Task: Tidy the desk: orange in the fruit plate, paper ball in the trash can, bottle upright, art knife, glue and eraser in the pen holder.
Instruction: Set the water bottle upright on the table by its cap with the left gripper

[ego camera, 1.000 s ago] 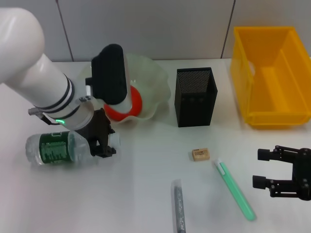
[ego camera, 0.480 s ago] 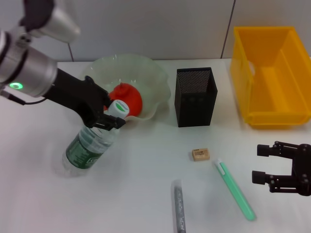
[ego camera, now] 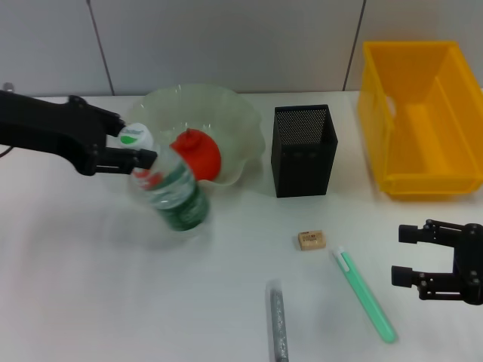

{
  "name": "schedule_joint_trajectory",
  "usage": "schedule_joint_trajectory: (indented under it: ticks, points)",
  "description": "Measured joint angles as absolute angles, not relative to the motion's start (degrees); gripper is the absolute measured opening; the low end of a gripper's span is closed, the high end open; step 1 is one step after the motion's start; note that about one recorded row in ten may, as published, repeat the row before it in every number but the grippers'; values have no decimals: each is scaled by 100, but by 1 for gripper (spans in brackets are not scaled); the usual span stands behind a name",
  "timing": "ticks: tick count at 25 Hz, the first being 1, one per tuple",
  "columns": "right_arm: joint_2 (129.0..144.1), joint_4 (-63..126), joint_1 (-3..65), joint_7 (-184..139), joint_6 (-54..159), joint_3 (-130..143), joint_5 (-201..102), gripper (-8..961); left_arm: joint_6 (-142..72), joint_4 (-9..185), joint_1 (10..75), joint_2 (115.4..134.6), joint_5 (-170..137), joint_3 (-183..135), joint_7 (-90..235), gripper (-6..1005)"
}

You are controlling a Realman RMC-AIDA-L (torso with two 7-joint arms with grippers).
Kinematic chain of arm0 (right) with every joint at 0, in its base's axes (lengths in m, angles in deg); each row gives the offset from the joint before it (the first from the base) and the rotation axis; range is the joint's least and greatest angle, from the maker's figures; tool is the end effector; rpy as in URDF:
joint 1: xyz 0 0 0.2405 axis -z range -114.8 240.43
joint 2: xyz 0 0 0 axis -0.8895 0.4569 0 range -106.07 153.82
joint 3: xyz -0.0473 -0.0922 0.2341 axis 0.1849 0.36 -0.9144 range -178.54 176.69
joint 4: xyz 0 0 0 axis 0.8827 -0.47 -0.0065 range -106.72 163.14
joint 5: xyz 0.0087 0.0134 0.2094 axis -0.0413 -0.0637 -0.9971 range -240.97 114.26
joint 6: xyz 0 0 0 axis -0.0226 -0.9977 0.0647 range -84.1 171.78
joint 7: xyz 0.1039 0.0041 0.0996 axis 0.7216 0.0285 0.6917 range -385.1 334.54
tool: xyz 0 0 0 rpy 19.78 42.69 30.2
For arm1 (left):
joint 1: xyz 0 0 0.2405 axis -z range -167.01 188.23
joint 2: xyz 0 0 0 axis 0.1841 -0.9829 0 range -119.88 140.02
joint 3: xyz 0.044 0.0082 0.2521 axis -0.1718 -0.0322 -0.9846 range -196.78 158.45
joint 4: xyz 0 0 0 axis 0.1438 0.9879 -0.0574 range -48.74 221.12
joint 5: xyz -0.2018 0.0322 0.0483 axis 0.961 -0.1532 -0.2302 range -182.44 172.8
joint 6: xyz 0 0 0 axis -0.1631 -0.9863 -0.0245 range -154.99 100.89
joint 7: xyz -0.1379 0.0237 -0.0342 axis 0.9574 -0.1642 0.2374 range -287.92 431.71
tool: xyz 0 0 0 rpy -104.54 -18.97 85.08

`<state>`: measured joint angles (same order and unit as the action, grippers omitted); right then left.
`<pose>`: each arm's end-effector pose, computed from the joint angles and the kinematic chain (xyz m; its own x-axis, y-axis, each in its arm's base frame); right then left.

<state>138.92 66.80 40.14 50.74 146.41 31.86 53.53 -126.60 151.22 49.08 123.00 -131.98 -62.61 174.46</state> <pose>0.3042 0.2774 0.0418 0.7620 -0.3604 -0.5380 -0.4789 -0.8729 -0.0936 -0.1952 0.3764 0.0967 0.9439 0.2744 0.1838 0.3153 -0.9143 -0.2543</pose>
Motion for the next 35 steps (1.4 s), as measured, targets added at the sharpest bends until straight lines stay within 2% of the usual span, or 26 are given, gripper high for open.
schedule_joint_trajectory:
  ticks: [15, 35]
  points:
    - [13873, 6679, 4008, 5074, 14641, 3186, 5354, 823, -12261, 15045, 4562, 12230, -13005, -6106, 17334, 446]
    - [13884, 6670, 4002, 5068, 14628, 3119, 5354, 823, -11679, 14641, 4491, 12163, -13003, -6099, 17187, 445]
